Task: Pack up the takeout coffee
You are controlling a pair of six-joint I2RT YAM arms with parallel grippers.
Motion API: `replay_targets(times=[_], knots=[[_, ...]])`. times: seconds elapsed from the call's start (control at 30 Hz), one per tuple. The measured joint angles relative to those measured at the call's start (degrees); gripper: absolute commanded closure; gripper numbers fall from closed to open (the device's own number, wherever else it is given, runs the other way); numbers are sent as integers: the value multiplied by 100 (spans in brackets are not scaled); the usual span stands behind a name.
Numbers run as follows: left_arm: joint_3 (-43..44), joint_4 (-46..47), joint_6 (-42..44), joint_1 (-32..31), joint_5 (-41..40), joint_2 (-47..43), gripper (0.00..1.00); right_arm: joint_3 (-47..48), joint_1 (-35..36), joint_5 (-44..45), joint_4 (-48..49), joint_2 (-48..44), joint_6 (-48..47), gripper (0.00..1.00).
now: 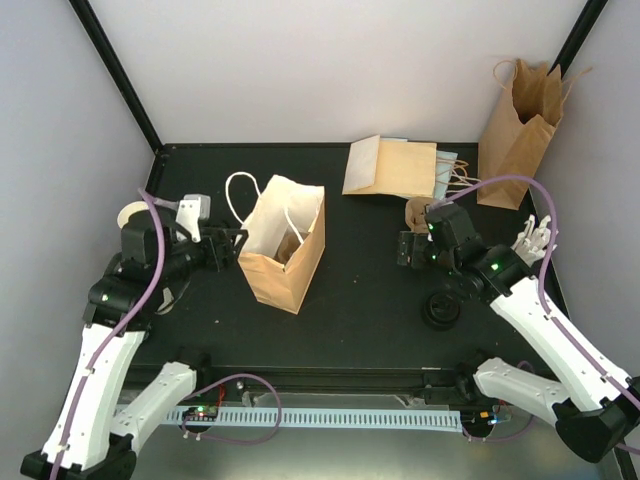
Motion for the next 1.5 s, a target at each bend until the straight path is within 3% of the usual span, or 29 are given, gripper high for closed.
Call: replay_targets(times=[0.13, 0.33, 0.63, 0.8, 1.13, 1.3, 1.5], knots=[[2, -358, 52, 0, -42, -299, 27, 22, -2, 105, -15, -46, -4, 6], [-31, -688, 116, 0, -63, -656, 18, 199, -2, 114, -166, -2, 11, 3], [-428, -874, 66, 0, -96, -1058, 19, 387, -17, -267, -240, 334, 66, 3], [-1021, -739, -195, 0, 240, -1292, 33, 389, -22, -966, -87, 494, -107, 7], [-3108, -140, -1246, 0, 723, -1808, 98, 199, -15, -2380, 894, 643, -269, 7], [-4308, 708, -1871, -92, 918, -2074, 98, 114, -15, -2583, 1121, 671, -321, 8], [-4990, 1694, -2396, -227, 901, -1971, 98, 4, -15, -2664, 1270, 673, -365, 9]])
